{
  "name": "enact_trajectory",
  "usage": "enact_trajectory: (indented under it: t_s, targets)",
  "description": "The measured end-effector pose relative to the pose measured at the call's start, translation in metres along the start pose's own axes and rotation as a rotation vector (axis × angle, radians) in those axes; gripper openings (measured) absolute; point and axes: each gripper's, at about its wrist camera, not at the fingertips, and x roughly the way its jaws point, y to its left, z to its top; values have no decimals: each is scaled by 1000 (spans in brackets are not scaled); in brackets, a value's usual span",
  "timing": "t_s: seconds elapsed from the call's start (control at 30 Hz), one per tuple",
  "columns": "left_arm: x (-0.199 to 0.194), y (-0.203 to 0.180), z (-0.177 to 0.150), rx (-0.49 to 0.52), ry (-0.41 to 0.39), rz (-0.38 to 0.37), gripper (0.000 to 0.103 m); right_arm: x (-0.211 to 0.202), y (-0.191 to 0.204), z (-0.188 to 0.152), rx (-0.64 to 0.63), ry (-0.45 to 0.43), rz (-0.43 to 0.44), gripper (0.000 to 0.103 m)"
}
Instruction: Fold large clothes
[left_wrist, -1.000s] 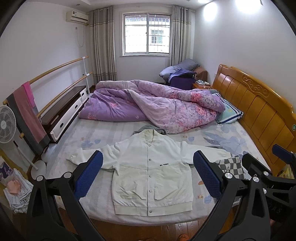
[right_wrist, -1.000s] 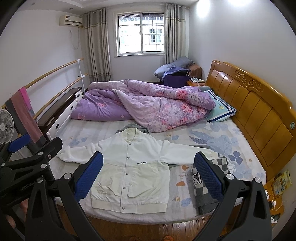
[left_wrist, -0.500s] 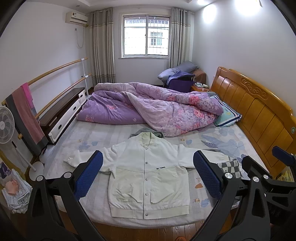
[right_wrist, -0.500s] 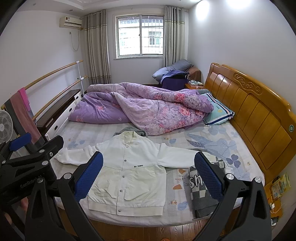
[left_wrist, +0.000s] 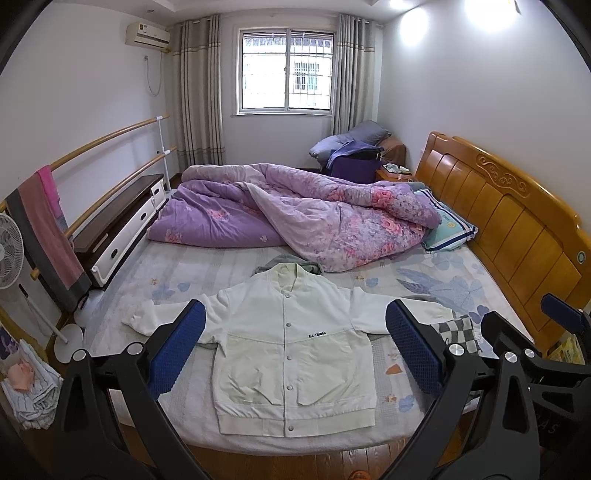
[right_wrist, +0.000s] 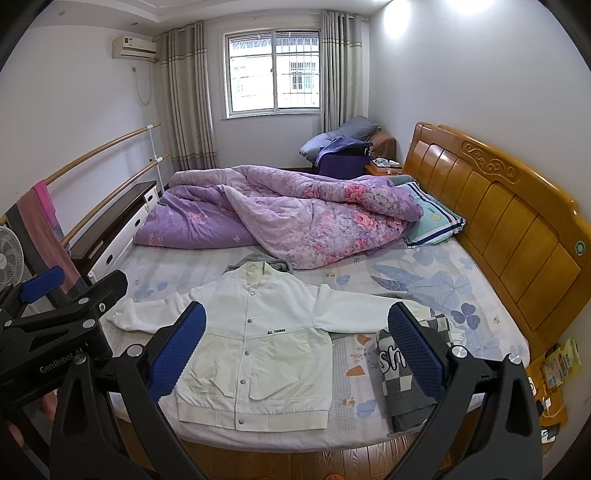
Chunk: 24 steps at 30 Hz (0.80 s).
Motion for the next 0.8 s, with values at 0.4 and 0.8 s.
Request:
enact_trajectory:
  t_s: [0.4,0.8]
  targets:
    - [5,7,4,7,4,-2,98,0,0,2,4,7,3,95]
    - [8,11,4,20,-15,-3,98,4,-1,2,4,7,0,95]
